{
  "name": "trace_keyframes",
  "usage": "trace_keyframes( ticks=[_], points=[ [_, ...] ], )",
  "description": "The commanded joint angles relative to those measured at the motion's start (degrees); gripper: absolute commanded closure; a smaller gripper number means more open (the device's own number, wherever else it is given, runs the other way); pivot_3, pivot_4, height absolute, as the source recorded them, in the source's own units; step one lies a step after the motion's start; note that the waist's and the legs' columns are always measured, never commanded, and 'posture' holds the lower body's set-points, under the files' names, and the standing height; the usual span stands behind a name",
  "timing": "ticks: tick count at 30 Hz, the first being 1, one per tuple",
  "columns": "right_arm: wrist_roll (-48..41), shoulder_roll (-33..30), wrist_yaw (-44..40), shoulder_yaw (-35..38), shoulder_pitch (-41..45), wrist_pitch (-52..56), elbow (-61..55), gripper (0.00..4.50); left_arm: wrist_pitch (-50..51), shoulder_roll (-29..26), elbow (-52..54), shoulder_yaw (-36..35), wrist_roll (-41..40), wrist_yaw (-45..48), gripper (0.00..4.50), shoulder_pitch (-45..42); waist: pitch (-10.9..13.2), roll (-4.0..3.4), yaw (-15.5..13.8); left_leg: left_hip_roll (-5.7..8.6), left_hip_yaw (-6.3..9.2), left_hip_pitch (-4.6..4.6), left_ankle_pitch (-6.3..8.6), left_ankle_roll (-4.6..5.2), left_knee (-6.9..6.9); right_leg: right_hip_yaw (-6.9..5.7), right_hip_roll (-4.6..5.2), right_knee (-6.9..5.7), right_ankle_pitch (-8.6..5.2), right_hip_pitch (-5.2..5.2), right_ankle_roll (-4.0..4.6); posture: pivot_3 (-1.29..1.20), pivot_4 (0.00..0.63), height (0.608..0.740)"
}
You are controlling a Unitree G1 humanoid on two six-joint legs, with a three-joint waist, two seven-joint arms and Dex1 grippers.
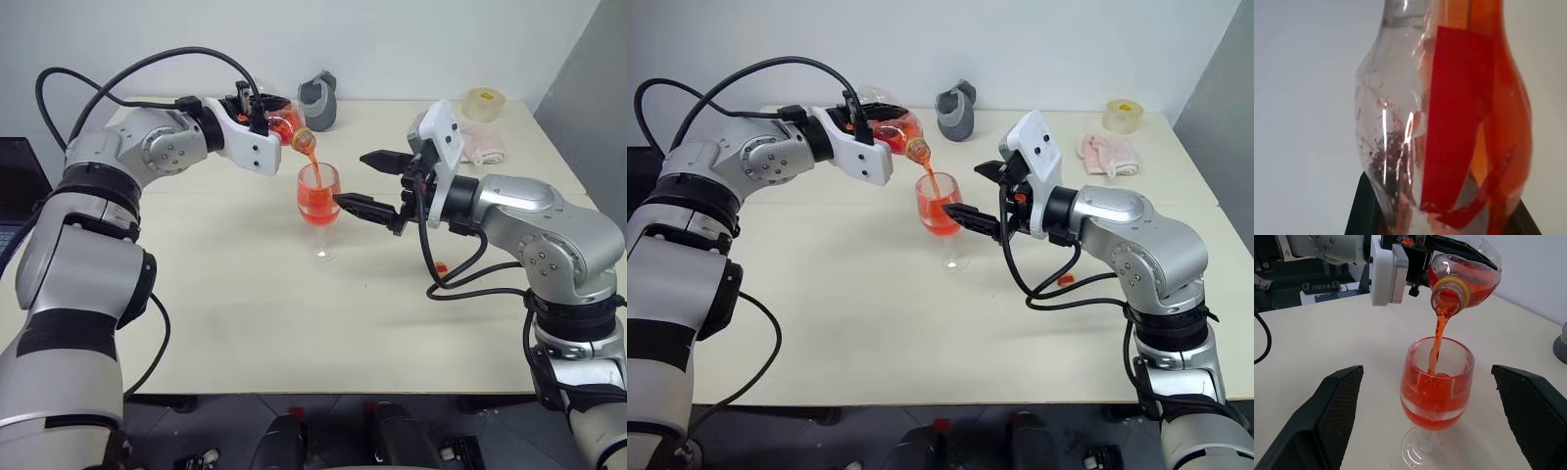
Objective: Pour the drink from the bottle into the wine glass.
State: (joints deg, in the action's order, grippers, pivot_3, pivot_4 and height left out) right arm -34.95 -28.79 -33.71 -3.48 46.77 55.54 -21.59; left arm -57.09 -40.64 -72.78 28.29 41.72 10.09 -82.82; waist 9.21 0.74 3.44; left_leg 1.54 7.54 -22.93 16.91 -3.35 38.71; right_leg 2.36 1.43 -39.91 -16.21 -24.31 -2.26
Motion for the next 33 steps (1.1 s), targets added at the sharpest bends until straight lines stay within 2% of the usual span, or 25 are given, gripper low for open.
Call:
trace_keyframes(
  ticks=[1,14,19,26,33],
  points=[
    [0.47,-0.12,-0.13,0.82,1.25,-1.55,-0.65,0.0,1.14,0.5,-0.43,-4.29,-6.03,5.16,3.56,-0.89,0.0,0.0,0.0,0.0,0.0,0.0,0.0,0.0,0.0,0.0,0.0,0.0,0.0,0.0,0.0,0.0,0.15,0.74],
    [0.77,0.58,0.11,0.66,0.73,-1.93,-0.85,0.0,6.87,4.75,1.59,-16.62,-25.14,28.26,3.56,2.6,0.0,-0.01,0.21,-0.01,0.0,0.01,0.0,-0.01,0.05,0.0,0.0,-0.04,0.0,0.0,0.0,0.0,0.15,0.74],
    [0.42,0.43,-0.04,0.78,-0.28,-1.91,-2.53,0.0,20.06,7.19,4.16,-24.5,-34.75,31.61,3.56,4.09,0.0,0.0,0.31,-0.01,0.04,-0.01,0.0,-0.01,0.09,-0.03,-0.01,-0.04,0.0,0.0,0.0,0.0,0.15,0.74],
    [0.5,-1.16,-1.29,-0.1,-5.34,-3.48,-8.0,0.0,44.63,10.04,21.92,-33.66,-44.09,24.59,3.56,13.86,-0.01,-0.01,1.23,-0.11,0.23,0.01,-0.01,-0.01,0.1,-0.02,-0.01,-0.08,0.0,0.01,0.0,0.0,0.15,0.74],
    [3.57,-3.0,-3.74,-1.93,-15.14,-11.5,-11.92,0.0,62.19,11.35,44.29,-40.22,-48.0,13.01,3.56,31.95,-0.03,0.0,1.51,-0.22,0.26,0.06,-0.01,-0.02,0.1,0.05,-0.02,-0.11,0.0,0.0,0.0,0.0,0.15,0.74]
  ],
)
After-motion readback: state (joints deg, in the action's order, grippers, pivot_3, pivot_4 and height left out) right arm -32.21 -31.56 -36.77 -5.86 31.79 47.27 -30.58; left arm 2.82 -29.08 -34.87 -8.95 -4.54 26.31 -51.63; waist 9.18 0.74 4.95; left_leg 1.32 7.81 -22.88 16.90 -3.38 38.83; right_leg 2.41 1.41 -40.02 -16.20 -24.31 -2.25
